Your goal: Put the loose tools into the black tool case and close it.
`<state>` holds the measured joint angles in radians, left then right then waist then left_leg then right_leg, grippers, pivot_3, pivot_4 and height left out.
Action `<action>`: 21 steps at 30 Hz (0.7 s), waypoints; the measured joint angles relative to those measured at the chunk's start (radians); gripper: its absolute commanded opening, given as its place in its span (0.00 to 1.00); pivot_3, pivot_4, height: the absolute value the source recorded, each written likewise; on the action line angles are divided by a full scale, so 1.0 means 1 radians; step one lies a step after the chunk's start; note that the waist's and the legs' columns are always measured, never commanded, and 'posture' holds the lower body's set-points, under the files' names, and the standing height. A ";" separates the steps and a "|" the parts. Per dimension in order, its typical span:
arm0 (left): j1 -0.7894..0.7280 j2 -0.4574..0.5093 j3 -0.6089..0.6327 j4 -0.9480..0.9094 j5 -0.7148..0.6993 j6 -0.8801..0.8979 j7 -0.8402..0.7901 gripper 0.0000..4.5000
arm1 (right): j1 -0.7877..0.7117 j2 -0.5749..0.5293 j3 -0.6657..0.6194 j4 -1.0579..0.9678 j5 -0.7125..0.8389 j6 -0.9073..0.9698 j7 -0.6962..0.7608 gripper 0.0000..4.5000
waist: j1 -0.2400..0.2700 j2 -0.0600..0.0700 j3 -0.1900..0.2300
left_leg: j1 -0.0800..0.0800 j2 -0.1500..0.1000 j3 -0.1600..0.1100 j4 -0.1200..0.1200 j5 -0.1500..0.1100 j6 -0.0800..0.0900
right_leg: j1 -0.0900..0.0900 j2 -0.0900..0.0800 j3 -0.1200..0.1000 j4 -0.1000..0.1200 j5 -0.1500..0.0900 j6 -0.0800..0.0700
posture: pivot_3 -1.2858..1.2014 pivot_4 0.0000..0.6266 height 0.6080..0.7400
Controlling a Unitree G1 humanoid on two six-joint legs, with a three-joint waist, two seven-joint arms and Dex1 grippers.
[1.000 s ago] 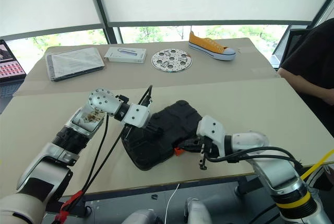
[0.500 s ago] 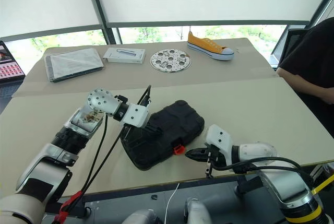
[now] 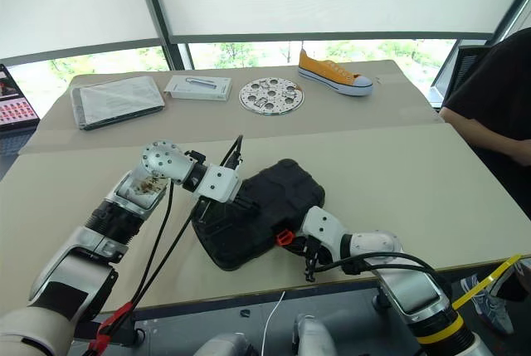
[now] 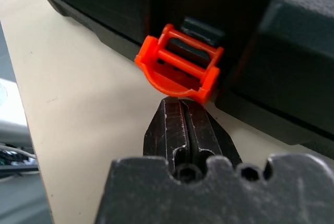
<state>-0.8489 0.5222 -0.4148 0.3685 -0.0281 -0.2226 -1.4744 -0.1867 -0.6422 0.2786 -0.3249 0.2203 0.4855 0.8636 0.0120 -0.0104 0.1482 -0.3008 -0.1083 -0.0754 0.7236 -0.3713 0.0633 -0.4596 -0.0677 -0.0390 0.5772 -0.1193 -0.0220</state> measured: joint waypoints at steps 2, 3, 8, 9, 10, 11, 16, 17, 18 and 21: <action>0.000 0.002 0.002 -0.003 0.000 0.002 0.002 0.01 | -0.004 -0.006 -0.039 -0.014 0.043 0.024 0.011 0.00 | -0.002 0.000 0.000 | 0.000 0.000 0.000 0.000 0.000 0.000 | -0.001 0.000 0.000 0.000 0.000 0.000 | 0.52 0.24 0.98; 0.000 0.006 0.005 -0.003 0.000 0.002 0.002 0.01 | -0.012 -0.014 -0.075 -0.030 0.081 0.056 0.019 0.00 | -0.004 0.000 0.000 | -0.001 0.000 0.000 0.000 0.000 0.000 | -0.001 0.000 0.000 0.000 0.000 0.000 | 0.52 0.24 0.98; 0.001 0.007 0.004 -0.003 0.008 0.002 0.001 0.01 | -0.154 -0.013 -0.221 -0.155 0.213 0.109 0.017 0.00 | -0.011 0.001 -0.001 | 0.002 0.002 0.000 -0.008 0.001 -0.002 | -0.001 0.001 0.000 -0.001 -0.001 -0.001 | 0.52 0.24 0.98; 0.003 0.004 0.002 -0.004 0.008 0.001 0.001 0.01 | -0.155 -0.016 -0.217 -0.170 0.215 0.109 0.019 0.00 | -0.007 -0.001 -0.002 | 0.003 0.003 0.000 -0.009 0.001 -0.002 | -0.001 0.002 0.000 -0.002 -0.001 -0.002 | 0.52 0.24 0.98; 0.005 0.000 0.002 -0.006 0.007 0.000 0.002 0.01 | -0.142 -0.017 -0.202 -0.168 0.208 0.108 0.019 0.00 | -0.001 -0.002 -0.002 | 0.002 0.003 -0.002 -0.009 0.001 -0.002 | -0.001 0.002 -0.001 -0.001 -0.002 -0.003 | 0.52 0.24 0.98; 0.007 0.000 0.003 -0.007 0.007 -0.001 0.003 0.01 | -0.127 -0.018 -0.180 -0.160 0.197 0.108 0.019 0.00 | 0.003 -0.002 -0.002 | 0.002 0.002 -0.002 -0.009 0.001 -0.002 | -0.001 0.002 -0.001 -0.001 -0.002 -0.003 | 0.52 0.24 0.98; 0.011 0.001 0.004 -0.016 0.007 -0.001 0.007 0.01 | -0.080 -0.053 -0.180 -0.147 0.210 0.126 0.033 0.00 | 0.001 -0.002 -0.002 | 0.001 -0.002 -0.001 -0.008 0.000 -0.001 | -0.001 -0.002 0.000 -0.001 -0.001 -0.001 | 0.52 0.24 0.98; 0.019 0.004 0.006 -0.020 0.007 -0.002 0.010 0.01 | -0.053 -0.095 -0.207 -0.167 0.240 0.134 0.066 0.00 | 0.004 -0.002 -0.002 | 0.001 -0.002 -0.001 -0.009 0.000 -0.001 | -0.001 -0.002 -0.001 -0.002 -0.001 -0.001 | 0.52 0.24 0.98; 0.022 0.006 0.009 -0.021 0.007 -0.002 0.010 0.01 | -0.033 -0.120 -0.221 -0.180 0.251 0.135 0.085 0.00 | 0.005 -0.002 -0.002 | 0.001 -0.002 -0.001 -0.009 0.000 -0.001 | -0.001 -0.002 -0.001 -0.003 -0.002 -0.001 | 0.52 0.24 0.98; 0.024 0.016 0.010 -0.020 0.007 -0.009 0.010 0.01 | 0.056 -0.186 -0.219 -0.201 0.246 0.119 0.138 0.00 | 0.003 -0.002 -0.002 | 0.002 0.000 -0.001 -0.009 0.000 -0.001 | 0.000 -0.001 -0.001 -0.003 -0.002 -0.001 | 0.52 0.24 0.98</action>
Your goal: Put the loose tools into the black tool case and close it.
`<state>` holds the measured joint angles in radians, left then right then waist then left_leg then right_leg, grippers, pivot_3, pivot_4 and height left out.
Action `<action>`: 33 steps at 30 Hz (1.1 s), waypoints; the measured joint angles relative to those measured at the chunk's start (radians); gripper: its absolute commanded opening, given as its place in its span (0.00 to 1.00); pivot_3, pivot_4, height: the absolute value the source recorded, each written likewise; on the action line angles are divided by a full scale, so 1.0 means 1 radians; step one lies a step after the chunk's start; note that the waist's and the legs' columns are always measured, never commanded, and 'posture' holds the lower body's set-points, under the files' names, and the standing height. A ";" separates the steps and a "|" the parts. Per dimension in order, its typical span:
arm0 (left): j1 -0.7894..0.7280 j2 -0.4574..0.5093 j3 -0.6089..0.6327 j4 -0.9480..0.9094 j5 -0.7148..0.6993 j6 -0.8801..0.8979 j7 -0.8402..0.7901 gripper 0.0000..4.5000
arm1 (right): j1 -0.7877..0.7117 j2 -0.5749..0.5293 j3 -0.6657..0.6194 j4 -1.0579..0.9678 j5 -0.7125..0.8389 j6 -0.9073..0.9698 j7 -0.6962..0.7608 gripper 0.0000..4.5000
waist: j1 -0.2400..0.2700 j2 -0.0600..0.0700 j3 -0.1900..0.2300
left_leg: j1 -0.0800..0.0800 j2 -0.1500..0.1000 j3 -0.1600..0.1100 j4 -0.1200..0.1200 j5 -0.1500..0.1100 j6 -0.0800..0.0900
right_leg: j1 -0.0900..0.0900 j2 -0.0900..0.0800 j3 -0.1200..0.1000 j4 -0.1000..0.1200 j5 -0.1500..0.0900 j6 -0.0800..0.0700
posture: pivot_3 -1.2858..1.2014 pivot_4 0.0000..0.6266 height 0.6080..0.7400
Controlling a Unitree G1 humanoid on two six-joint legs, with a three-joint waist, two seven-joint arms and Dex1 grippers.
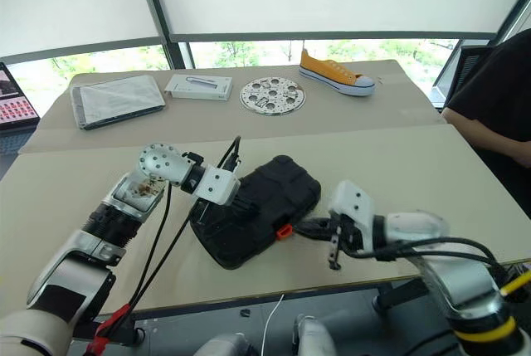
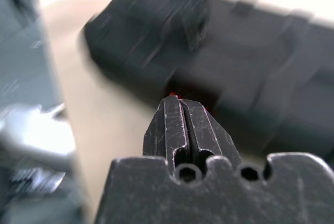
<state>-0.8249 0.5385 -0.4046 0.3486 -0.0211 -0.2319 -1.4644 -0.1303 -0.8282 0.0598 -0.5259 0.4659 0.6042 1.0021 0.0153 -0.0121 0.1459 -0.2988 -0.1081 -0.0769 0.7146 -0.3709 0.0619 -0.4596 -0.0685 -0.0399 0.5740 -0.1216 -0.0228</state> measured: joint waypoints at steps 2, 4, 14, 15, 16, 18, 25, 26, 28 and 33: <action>-0.001 0.004 0.002 0.004 0.001 -0.004 0.001 0.01 | 0.031 0.004 0.046 0.013 -0.031 -0.019 -0.001 0.00 | -0.002 0.000 0.000 | 0.000 0.000 0.001 0.000 0.000 0.000 | 0.000 0.000 0.001 0.001 -0.002 0.004 | 0.52 0.24 0.98; -0.002 0.003 0.002 0.010 0.002 -0.005 0.005 0.01 | 0.026 0.029 0.077 0.035 -0.060 -0.039 -0.012 0.00 | -0.003 0.000 0.000 | 0.001 0.000 0.002 0.001 0.000 0.000 | 0.001 -0.001 0.001 0.001 -0.005 0.008 | 0.52 0.24 0.98; -0.001 0.010 0.006 0.011 0.002 -0.008 0.008 0.01 | -0.161 0.169 0.122 0.174 -0.133 -0.045 -0.087 0.00 | -0.007 0.000 0.000 | 0.002 0.000 0.002 0.000 0.000 0.000 | 0.000 0.000 0.001 0.002 0.000 0.000 | 0.52 0.24 0.98; 0.000 0.008 0.006 0.012 0.003 -0.010 0.009 0.01 | -0.179 0.180 0.111 0.173 -0.126 -0.038 -0.094 0.00 | -0.010 0.000 0.000 | 0.002 0.000 0.002 0.000 0.000 0.000 | 0.000 0.000 0.001 0.002 0.000 0.000 | 0.52 0.24 0.98; 0.000 0.003 0.006 0.012 0.006 -0.012 0.011 0.01 | -0.190 0.184 0.111 0.163 -0.120 -0.034 -0.094 0.00 | -0.008 0.001 0.000 | 0.002 0.000 0.002 0.000 0.000 0.000 | 0.000 0.000 0.001 0.002 0.000 0.000 | 0.52 0.24 0.98; 0.003 -0.002 0.006 0.013 0.007 -0.015 0.018 0.01 | -0.189 0.182 0.112 0.144 -0.108 -0.030 -0.089 0.00 | -0.003 0.001 0.000 | 0.002 0.000 0.001 0.000 0.000 0.000 | 0.000 0.001 0.001 0.002 0.000 -0.001 | 0.52 0.24 0.98; 0.057 0.055 0.080 -0.048 -0.058 0.138 0.033 0.45 | -0.074 0.022 -0.035 0.081 0.022 0.017 0.028 0.45 | -0.011 0.001 0.000 | 0.001 -0.001 0.001 -0.001 0.000 0.000 | -0.001 0.001 0.001 0.002 0.000 0.000 | 0.52 0.24 0.98; 0.092 0.086 0.109 -0.081 -0.093 0.197 0.029 0.55 | -0.055 -0.020 -0.077 0.082 0.041 0.016 0.065 0.55 | -0.017 0.002 0.000 | 0.001 0.000 0.002 -0.002 0.000 0.000 | -0.002 0.001 0.002 0.002 0.000 0.000 | 0.52 0.24 0.98; 0.179 0.174 0.187 -0.161 -0.172 0.341 0.021 0.69 | -0.043 -0.096 -0.170 0.108 0.081 0.012 0.137 0.69 | -0.032 0.002 0.001 | 0.001 0.003 0.002 -0.003 -0.001 -0.002 | -0.004 0.005 0.002 0.002 -0.001 -0.001 | 0.52 0.24 0.98; 0.463 0.409 0.424 -0.399 -0.372 0.705 0.021 0.91 | -0.065 -0.222 -0.311 0.264 0.107 -0.063 0.293 0.93 | -0.034 0.002 0.008 | -0.002 0.007 0.003 -0.003 -0.003 -0.005 | -0.009 0.009 0.002 0.004 -0.004 -0.006 | 0.52 0.24 0.98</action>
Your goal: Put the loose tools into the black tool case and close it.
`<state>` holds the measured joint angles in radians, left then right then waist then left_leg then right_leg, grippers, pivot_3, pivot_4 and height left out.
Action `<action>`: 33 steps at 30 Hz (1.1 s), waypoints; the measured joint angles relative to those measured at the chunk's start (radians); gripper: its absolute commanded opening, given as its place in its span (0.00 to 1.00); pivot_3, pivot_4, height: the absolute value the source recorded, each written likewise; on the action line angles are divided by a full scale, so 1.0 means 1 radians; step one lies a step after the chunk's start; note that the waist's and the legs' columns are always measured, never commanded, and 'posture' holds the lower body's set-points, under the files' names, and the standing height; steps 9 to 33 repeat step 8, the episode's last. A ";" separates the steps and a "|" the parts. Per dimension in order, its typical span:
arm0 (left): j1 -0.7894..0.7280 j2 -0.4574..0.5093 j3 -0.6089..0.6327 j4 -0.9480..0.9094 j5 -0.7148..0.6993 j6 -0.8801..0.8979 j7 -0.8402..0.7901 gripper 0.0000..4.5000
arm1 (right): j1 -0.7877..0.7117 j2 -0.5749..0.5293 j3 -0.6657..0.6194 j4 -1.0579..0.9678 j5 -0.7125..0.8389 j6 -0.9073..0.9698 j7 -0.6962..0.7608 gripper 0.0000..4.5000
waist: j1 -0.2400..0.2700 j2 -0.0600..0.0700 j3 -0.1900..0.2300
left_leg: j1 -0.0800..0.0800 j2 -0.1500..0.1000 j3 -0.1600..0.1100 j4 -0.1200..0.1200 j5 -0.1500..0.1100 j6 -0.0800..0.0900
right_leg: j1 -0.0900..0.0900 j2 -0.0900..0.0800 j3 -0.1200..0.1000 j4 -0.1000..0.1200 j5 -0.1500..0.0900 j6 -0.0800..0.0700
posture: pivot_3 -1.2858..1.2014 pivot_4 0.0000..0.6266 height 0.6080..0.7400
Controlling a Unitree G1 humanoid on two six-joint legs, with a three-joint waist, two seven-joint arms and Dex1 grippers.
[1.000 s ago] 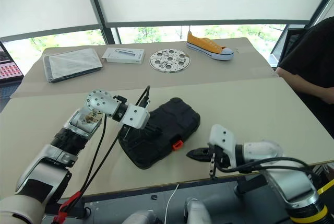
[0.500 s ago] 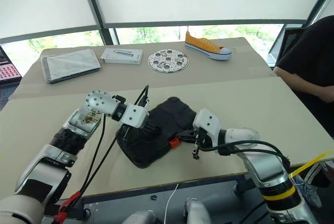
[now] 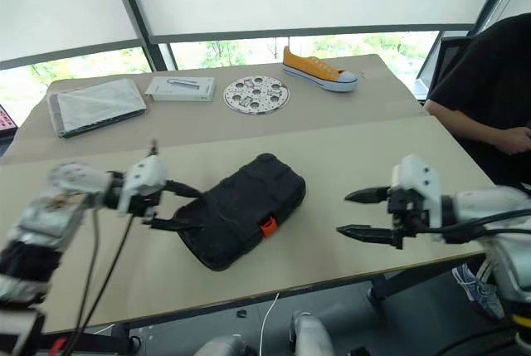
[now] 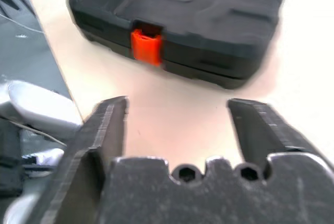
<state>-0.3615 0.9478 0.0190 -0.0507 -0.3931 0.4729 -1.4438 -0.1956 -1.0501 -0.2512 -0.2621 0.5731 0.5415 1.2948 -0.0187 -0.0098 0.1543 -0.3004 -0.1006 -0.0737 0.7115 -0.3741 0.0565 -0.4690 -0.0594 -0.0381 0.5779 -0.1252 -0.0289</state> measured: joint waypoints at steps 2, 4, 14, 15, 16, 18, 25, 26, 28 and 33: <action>0.175 0.087 0.189 -0.079 -0.091 0.133 -0.007 0.91 | -0.028 -0.041 -0.018 0.104 0.000 -0.031 0.069 0.93 | -0.001 0.001 0.004 | -0.002 0.000 0.001 0.000 0.000 0.000 | -0.003 0.000 0.000 0.000 0.000 -0.001 | 0.52 0.24 0.98; 0.266 0.112 0.342 -0.116 -0.139 0.204 0.000 0.91 | -0.053 -0.063 -0.036 0.186 0.000 -0.043 0.114 0.93 | 0.008 0.001 0.005 | -0.003 -0.001 0.002 0.000 0.000 0.000 | -0.003 -0.001 -0.002 0.000 0.000 -0.001 | 0.52 0.24 0.98; 0.424 0.106 0.512 -0.197 -0.171 0.245 0.032 0.91 | -0.111 -0.063 -0.015 0.230 0.005 -0.055 0.170 0.93 | 0.023 0.003 0.006 | -0.003 -0.001 0.002 0.000 -0.002 -0.004 | -0.002 -0.002 0.000 0.000 0.000 -0.001 | 0.52 0.24 0.98; 0.424 0.106 0.512 -0.197 -0.171 0.245 0.032 0.91 | -0.111 -0.063 -0.015 0.230 0.005 -0.055 0.170 0.93 | 0.023 0.003 0.006 | -0.003 -0.001 0.002 0.000 -0.002 -0.004 | -0.002 -0.002 0.000 0.000 0.000 -0.001 | 0.52 0.24 0.98; 0.424 0.106 0.512 -0.197 -0.171 0.245 0.032 0.91 | -0.111 -0.063 -0.015 0.230 0.005 -0.055 0.170 0.93 | 0.023 0.003 0.006 | -0.003 -0.001 0.002 0.000 -0.002 -0.004 | -0.002 -0.002 0.000 0.000 0.000 -0.001 | 0.52 0.24 0.98; 0.424 0.106 0.512 -0.197 -0.171 0.245 0.032 0.91 | -0.111 -0.063 -0.015 0.230 0.005 -0.055 0.170 0.93 | 0.023 0.003 0.006 | -0.003 -0.001 0.002 0.000 -0.002 -0.004 | -0.002 -0.002 0.000 0.000 0.000 -0.001 | 0.52 0.24 0.98; 0.424 0.106 0.512 -0.197 -0.171 0.245 0.032 0.91 | -0.111 -0.063 -0.015 0.230 0.005 -0.055 0.170 0.93 | 0.023 0.003 0.006 | -0.003 -0.001 0.002 0.000 -0.002 -0.004 | -0.002 -0.002 0.000 0.000 0.000 -0.001 | 0.52 0.24 0.98; 0.424 0.106 0.512 -0.197 -0.171 0.245 0.032 0.91 | -0.111 -0.063 -0.015 0.230 0.005 -0.055 0.170 0.93 | 0.023 0.003 0.006 | -0.003 -0.001 0.002 0.000 -0.002 -0.004 | -0.002 -0.002 0.000 0.000 0.000 -0.001 | 0.52 0.24 0.98; 0.424 0.106 0.512 -0.197 -0.171 0.245 0.032 0.91 | -0.111 -0.063 -0.015 0.230 0.005 -0.055 0.170 0.93 | 0.023 0.003 0.006 | -0.003 -0.001 0.002 0.000 -0.002 -0.004 | -0.002 -0.002 0.000 0.000 0.000 -0.001 | 0.52 0.24 0.98; 0.424 0.106 0.512 -0.197 -0.171 0.245 0.032 0.91 | -0.111 -0.063 -0.015 0.230 0.005 -0.055 0.170 0.93 | 0.023 0.003 0.006 | -0.003 -0.001 0.002 0.000 -0.002 -0.004 | -0.002 -0.002 0.000 0.000 0.000 -0.001 | 0.52 0.24 0.98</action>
